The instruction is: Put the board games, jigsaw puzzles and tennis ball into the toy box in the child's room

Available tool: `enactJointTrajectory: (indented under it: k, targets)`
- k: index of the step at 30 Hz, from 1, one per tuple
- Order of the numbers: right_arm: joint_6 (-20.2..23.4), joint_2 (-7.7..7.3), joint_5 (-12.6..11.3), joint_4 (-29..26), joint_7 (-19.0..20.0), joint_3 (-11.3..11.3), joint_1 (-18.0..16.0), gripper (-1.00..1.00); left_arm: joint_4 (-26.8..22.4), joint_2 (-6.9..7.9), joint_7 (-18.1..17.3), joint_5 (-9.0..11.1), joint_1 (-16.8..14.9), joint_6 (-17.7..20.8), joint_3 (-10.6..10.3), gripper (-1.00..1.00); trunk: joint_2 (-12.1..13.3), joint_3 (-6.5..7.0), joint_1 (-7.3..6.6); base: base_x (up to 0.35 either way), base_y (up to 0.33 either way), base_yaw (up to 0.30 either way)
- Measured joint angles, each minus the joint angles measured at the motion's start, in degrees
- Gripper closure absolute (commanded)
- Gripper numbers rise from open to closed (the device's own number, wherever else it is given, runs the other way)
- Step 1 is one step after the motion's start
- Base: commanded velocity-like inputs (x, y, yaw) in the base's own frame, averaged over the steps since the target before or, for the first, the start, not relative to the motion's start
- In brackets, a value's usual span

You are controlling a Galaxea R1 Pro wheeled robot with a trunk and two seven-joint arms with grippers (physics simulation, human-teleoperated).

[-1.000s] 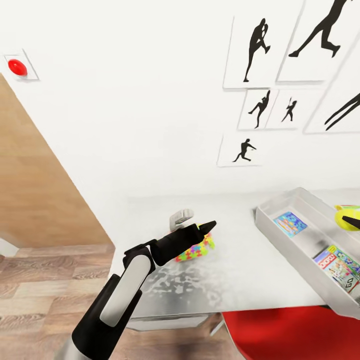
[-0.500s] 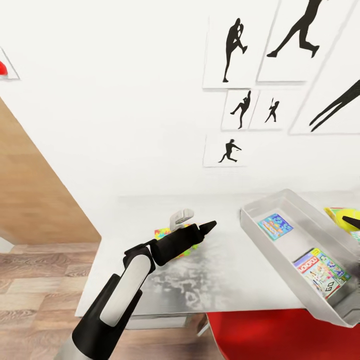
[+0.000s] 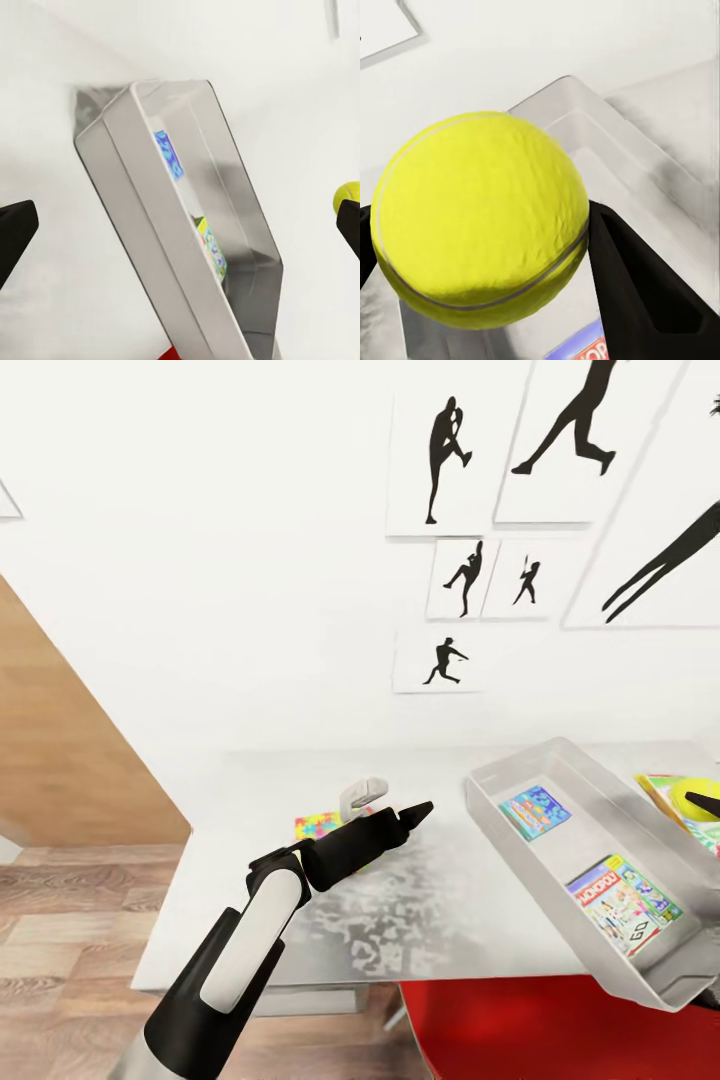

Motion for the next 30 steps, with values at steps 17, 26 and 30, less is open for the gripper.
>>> enactJointTrajectory:
  k: [17,26,30]
  targets:
    - [-0.02,0.00,-0.01,-0.13,0.07,-0.11,0.18,1.00,0.00,0.12,-0.38,0.00,0.07,0.00,0.04,-1.00,0.00,0.05,-0.01,-0.010,-0.048,-0.007]
    - [-0.02,0.06,-0.09,-0.15,0.17,-0.04,0.29,1.00,0.00,0.33,-0.62,0.00,0.17,-0.15,0.20,-1.00,0.00,0.06,0.00,0.000,-0.073,-0.002]
    - [-0.02,0.08,-0.09,-0.16,0.17,0.04,0.30,1.00,0.00,0.34,-0.60,0.00,0.17,-0.17,0.21,-1.00,0.00,0.06,0.00,0.000,-0.193,0.000]
